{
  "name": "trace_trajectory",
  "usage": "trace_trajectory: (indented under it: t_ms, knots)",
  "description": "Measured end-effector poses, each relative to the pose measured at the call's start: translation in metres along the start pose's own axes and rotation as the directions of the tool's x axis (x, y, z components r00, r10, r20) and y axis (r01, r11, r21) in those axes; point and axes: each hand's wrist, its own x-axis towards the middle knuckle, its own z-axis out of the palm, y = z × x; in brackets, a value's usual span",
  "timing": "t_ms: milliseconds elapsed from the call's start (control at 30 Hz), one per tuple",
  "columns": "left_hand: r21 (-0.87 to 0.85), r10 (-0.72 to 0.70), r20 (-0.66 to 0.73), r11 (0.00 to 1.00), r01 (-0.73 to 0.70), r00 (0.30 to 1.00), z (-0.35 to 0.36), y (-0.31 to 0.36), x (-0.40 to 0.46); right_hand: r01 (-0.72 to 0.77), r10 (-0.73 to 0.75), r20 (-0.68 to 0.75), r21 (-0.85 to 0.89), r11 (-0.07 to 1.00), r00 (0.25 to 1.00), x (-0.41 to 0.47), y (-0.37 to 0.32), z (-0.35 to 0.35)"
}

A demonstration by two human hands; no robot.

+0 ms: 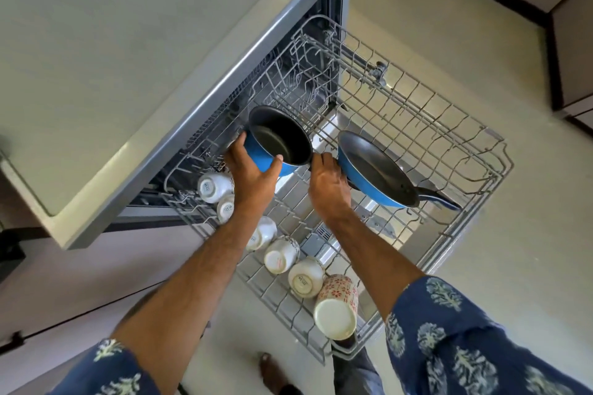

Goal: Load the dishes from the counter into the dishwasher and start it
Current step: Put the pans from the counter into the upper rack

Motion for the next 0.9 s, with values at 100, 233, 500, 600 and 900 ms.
trace_trajectory:
  t_ms: [100, 233, 500, 600, 900]
  knots:
    - [0.055, 0.083, 0.018, 0.995, -0.084, 0.996, -0.002, -0.003, -0.005, -0.013, 0.011, 0.077, 0.018, 1.0, 0.997, 0.002, 0.007, 0.004]
    - [0.125, 0.08, 0.124, 0.988, -0.095, 0.989, -0.003, -0.005, -0.008, -0.011, -0.006, 0.154, 0.106, 0.994, 0.988, -0.005, 0.013, 0.002]
    - [0.388, 0.04, 0.39, 0.899, -0.204, 0.92, -0.058, -0.011, -0.063, 0.198, -0.2, 0.191, 0.031, 0.98, 0.961, -0.08, -0.007, -0.028]
    - [0.492, 0.092, 0.387, 0.821, -0.29, 0.918, -0.101, -0.01, -0.108, 0.278, -0.262, 0.24, -0.035, 0.96, 0.935, -0.112, -0.033, -0.043]
    - [0.657, 0.162, 0.122, 0.727, -0.202, 0.979, -0.286, -0.033, -0.242, 0.776, -0.731, 0.273, -0.118, 0.619, 0.625, -0.22, -0.204, -0.092]
